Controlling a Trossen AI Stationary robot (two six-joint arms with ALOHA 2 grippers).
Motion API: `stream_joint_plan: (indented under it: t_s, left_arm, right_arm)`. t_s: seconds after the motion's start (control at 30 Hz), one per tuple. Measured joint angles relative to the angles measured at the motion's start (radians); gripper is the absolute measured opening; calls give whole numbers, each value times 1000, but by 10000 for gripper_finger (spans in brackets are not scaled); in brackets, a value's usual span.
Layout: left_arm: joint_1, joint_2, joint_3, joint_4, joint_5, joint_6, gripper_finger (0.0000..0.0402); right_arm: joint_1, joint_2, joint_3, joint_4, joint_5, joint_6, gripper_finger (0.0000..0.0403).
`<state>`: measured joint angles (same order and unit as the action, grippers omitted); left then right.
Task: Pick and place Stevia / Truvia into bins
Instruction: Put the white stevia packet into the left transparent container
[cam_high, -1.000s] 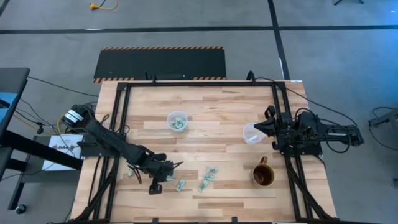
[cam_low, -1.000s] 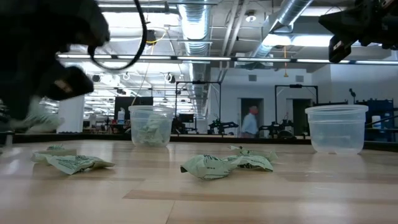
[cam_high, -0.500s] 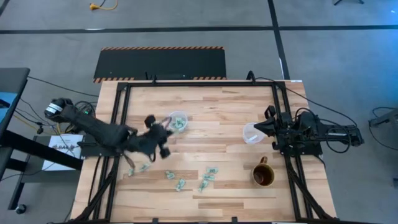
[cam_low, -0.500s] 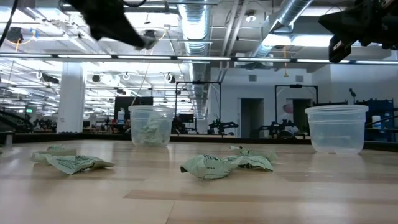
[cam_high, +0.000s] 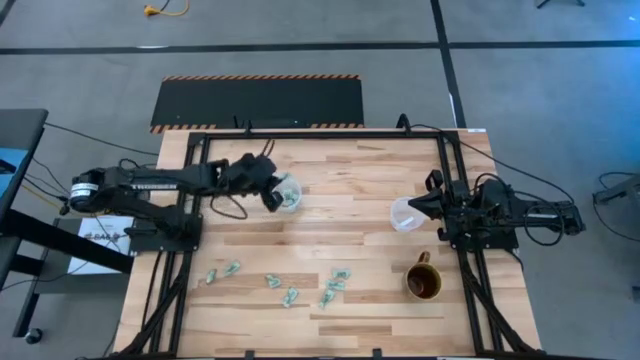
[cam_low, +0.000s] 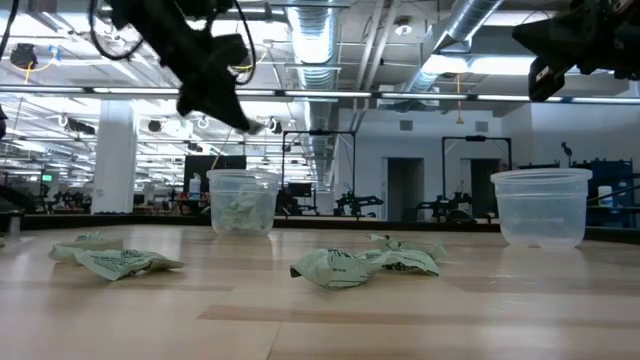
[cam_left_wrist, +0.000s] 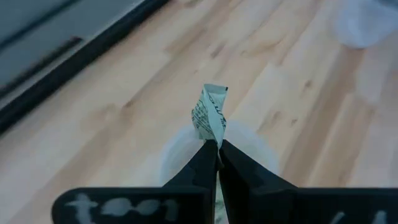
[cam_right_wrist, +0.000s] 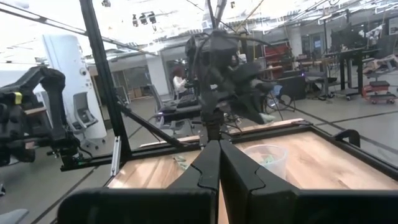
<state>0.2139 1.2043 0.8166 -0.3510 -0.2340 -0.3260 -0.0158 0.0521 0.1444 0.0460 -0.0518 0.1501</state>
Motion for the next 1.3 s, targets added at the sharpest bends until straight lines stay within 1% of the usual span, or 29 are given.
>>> stream_joint_plan:
  t_s: [0.07,0.17,0.27,0.37,0.63,0.77,0.9,1.1,1.2,1.3]
  left_arm:
    - [23,32,1,5,69,0,0]
    - [34,102,0,14,129,0,0]
    - [35,172,0,3,143,12,0]
    - [35,211,0,3,141,21,0]
    - [35,213,0,13,135,29,0]
    - [35,213,0,11,196,57,3]
    - [35,213,0,11,212,58,23]
    - [35,213,0,10,211,57,77]
    - [35,197,0,8,211,67,102]
    - [35,166,14,-14,201,77,118]
  right_arm:
    - [0,0,0,-3,-1,0,0]
    - [0,0,0,-13,0,0,0]
    - [0,0,0,-15,1,0,0]
    - [0,0,0,-18,0,0,0]
    - [0,0,0,-18,0,0,0]
    - [0,0,0,-17,0,0,0]
    - [0,0,0,-17,0,0,0]
    - [0,0,0,-17,0,0,0]
    - [0,0,0,-17,0,0,0]
    - [0,0,0,-17,0,0,0]
